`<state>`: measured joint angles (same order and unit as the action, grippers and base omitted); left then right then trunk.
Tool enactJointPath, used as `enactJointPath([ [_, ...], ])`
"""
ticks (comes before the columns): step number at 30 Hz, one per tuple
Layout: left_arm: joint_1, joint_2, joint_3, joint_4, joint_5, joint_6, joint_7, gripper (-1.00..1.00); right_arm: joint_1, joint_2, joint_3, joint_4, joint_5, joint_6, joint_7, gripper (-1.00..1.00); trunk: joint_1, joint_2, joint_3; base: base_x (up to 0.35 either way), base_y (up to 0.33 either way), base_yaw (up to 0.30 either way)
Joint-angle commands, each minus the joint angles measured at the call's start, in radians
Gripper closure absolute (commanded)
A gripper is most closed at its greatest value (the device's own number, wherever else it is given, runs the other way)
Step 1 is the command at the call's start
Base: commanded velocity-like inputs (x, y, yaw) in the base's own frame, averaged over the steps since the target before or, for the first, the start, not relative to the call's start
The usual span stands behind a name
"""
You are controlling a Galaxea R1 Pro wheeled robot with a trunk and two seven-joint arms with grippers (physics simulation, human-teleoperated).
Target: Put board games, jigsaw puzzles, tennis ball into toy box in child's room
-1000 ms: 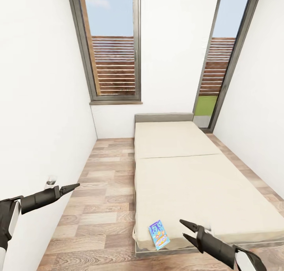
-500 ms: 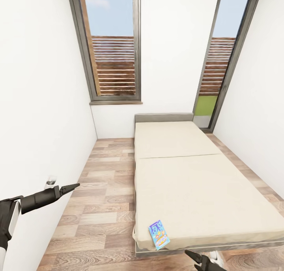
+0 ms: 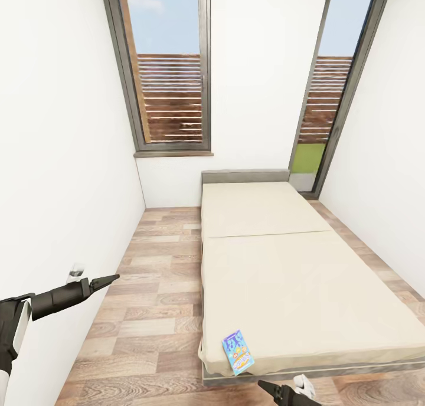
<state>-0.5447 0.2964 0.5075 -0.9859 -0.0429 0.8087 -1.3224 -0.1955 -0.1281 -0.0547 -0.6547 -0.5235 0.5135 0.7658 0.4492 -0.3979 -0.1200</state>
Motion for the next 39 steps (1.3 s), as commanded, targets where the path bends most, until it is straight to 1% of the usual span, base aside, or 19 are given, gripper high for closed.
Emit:
enactJointPath([
  [1,-0.001,0.0,0.002,0.0,-0.005,0.01,-0.006,-1.0,-0.001,-0.001,-0.002,0.0,-0.006,0.008,0.001,-1.0,0.001,-0.002,-0.002,0.114,0.0,0.0],
  [5,-0.002,-0.006,0.001,0.0,-0.005,0.012,-0.001,-1.0,-0.001,-0.008,-0.009,0.004,-0.01,0.009,0.009,-1.0,0.001,-0.002,-0.002,0.157,0.0,0.0],
  [7,-0.003,-0.016,0.001,-0.001,-0.006,0.012,-0.002,-1.0,-0.001,-0.01,-0.01,0.005,-0.012,0.009,0.035,-1.0,0.001,-0.002,-0.002,0.064,0.0,0.0],
  [9,-0.004,-0.019,0.002,-0.002,-0.005,0.012,-0.004,-1.0,-0.001,-0.011,-0.01,0.005,-0.013,0.009,0.055,-1.0,0.001,-0.002,-0.002,0.036,0.0,0.0],
  [11,-0.004,-0.021,0.002,-0.004,-0.005,0.012,-0.005,-1.0,-0.001,-0.011,-0.009,0.006,-0.012,0.008,0.098,-1.0,0.001,-0.002,-0.002,0.017,0.0,0.0],
  [14,-0.004,-0.024,0.001,-0.006,-0.005,0.013,-0.002,-1.0,-0.001,-0.011,-0.008,0.007,-0.011,0.007,0.126,-1.0,0.001,-0.002,-0.002,0.048,0.0,0.0],
  [21,-0.004,-0.034,0.0,-0.01,-0.006,0.014,-0.003,-1.0,-0.001,-0.009,-0.007,0.007,-0.01,0.007,0.139,-1.0,0.001,-0.002,-0.002,0.116,0.0,0.0],
  [27,-0.004,-0.035,0.001,-0.035,-0.005,0.019,-0.007,-1.0,-0.001,-0.011,-0.008,0.008,-0.011,0.007,0.141,-1.0,0.001,-0.002,-0.002,0.012,0.0,0.0],
  [33,-0.004,-0.036,0.002,-0.041,-0.005,0.023,-0.008,-1.0,0.0,-0.011,-0.012,0.007,-0.013,0.01,0.135,-1.0,0.001,-0.002,-0.002,0.001,0.0,0.0],
  [39,-0.004,-0.035,0.002,-0.042,-0.005,0.024,-0.008,-1.0,-0.001,-0.008,-0.013,0.007,-0.013,0.012,0.132,-1.0,0.024,-0.044,-0.021,0.0,0.0,0.0],
])
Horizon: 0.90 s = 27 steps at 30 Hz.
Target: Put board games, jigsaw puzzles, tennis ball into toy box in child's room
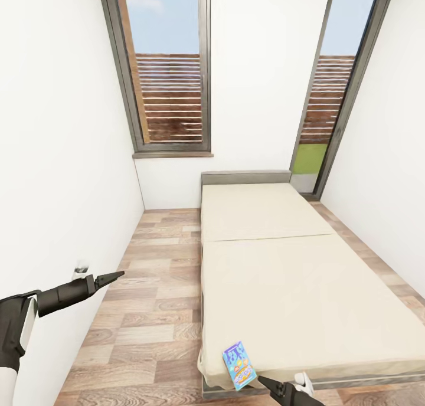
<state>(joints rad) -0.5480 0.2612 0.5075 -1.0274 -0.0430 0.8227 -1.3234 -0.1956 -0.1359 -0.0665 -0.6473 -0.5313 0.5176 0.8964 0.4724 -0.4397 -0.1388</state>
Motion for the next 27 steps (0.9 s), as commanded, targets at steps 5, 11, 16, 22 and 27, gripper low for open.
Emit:
enactJointPath([
  [5,-0.001,0.0,0.002,0.0,-0.005,0.012,-0.007,-1.0,-0.001,-0.002,-0.006,0.0,-0.008,0.018,0.002,-1.0,0.02,-0.037,-0.018,0.0,0.0,0.0],
  [11,-0.001,0.0,0.001,0.0,-0.005,0.012,-0.007,-1.0,-0.009,-0.004,-0.029,-0.001,-0.012,0.025,0.001,-1.0,0.043,-0.079,-0.037,0.0,0.0,0.0],
  [16,-0.001,0.0,0.002,0.0,-0.005,0.011,-0.007,-1.0,-0.019,-0.005,-0.083,-0.001,-0.055,0.082,0.001,-1.0,0.062,-0.114,-0.052,0.0,0.0,0.0],
  [22,-0.001,0.0,0.001,0.0,-0.005,0.01,-0.007,-1.0,-0.02,-0.002,-0.114,-0.002,-0.068,0.101,-0.001,-1.0,0.085,-0.156,-0.071,0.0,0.0,0.0],
  [27,-0.001,0.0,0.001,0.0,-0.005,0.01,-0.007,-1.0,-0.036,0.012,-0.121,-0.003,-0.071,0.099,-0.005,-1.0,0.104,-0.191,-0.087,0.0,0.0,0.0],
])
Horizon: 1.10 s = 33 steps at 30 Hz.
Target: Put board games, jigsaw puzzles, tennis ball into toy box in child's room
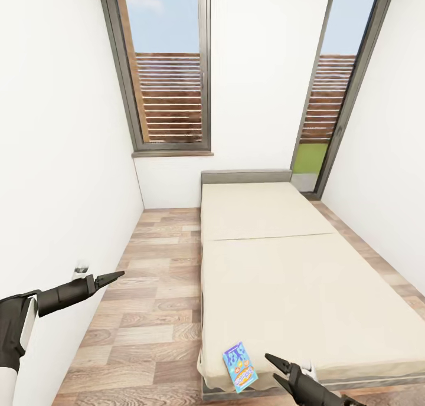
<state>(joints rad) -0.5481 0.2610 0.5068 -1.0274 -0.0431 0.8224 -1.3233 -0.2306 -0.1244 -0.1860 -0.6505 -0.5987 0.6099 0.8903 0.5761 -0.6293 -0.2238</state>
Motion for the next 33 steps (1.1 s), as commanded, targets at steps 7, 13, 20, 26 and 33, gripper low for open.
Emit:
enactJointPath([
  [7,-0.001,-0.001,0.002,0.0,-0.003,0.011,-0.008,-1.0,-0.032,0.002,-0.006,0.06,-0.009,0.007,-0.014,-1.0,0.027,-0.051,-0.024,0.0,0.0,0.0],
  [13,-0.001,-0.002,0.002,0.0,-0.003,0.012,-0.008,-1.0,-0.036,0.002,-0.016,0.109,-0.022,0.005,-0.018,-1.0,0.05,-0.093,-0.042,0.0,0.0,0.0],
  [20,-0.001,-0.002,0.001,0.0,-0.003,0.013,-0.008,-1.0,-0.036,-0.009,-0.021,0.146,-0.024,-0.003,-0.018,-1.0,0.077,-0.142,-0.064,0.0,0.0,0.0],
  [26,-0.001,-0.007,0.001,0.0,-0.003,0.014,-0.008,-1.0,-0.036,-0.014,-0.04,0.182,-0.024,-0.007,-0.018,-1.0,0.1,-0.184,-0.083,0.0,0.0,0.0],
  [33,-0.001,-0.019,0.001,-0.001,-0.003,0.012,-0.007,-1.0,-0.041,-0.011,-0.047,0.188,-0.023,-0.008,-0.043,-1.0,0.127,-0.233,-0.105,0.0,0.0,0.0],
])
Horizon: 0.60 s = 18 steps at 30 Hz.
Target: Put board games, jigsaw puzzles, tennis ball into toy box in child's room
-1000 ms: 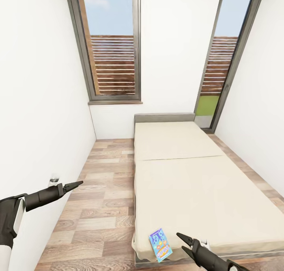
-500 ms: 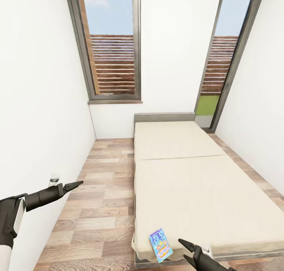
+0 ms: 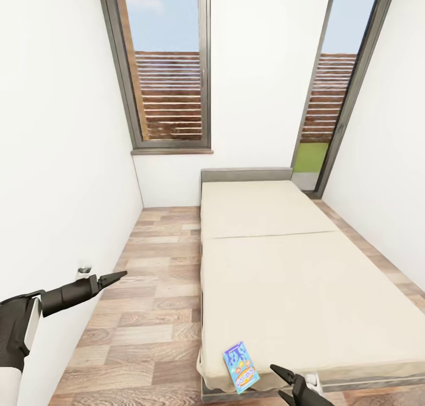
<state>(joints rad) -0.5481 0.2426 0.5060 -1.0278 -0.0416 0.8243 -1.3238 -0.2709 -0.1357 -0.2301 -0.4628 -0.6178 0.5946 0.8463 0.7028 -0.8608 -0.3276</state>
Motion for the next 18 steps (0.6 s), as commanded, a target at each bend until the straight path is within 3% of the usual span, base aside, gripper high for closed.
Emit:
enactJointPath([
  [1,-0.001,-0.001,0.002,0.0,-0.005,0.01,-0.006,-1.0,-0.008,0.003,-0.003,0.0,-0.004,0.007,-0.016,-1.0,0.004,-0.008,-0.004,0.0,0.0,0.0],
  [10,-0.001,-0.002,0.002,-0.001,-0.005,0.009,-0.006,-1.0,-0.097,0.015,-0.003,0.001,-0.006,0.009,-0.113,-1.0,0.039,-0.071,-0.033,0.0,0.0,0.0],
  [18,-0.001,-0.003,0.002,-0.001,-0.005,0.009,-0.006,-1.0,-0.11,0.016,-0.003,0.002,-0.007,0.008,-0.166,-1.0,0.069,-0.127,-0.058,0.0,0.0,0.0],
])
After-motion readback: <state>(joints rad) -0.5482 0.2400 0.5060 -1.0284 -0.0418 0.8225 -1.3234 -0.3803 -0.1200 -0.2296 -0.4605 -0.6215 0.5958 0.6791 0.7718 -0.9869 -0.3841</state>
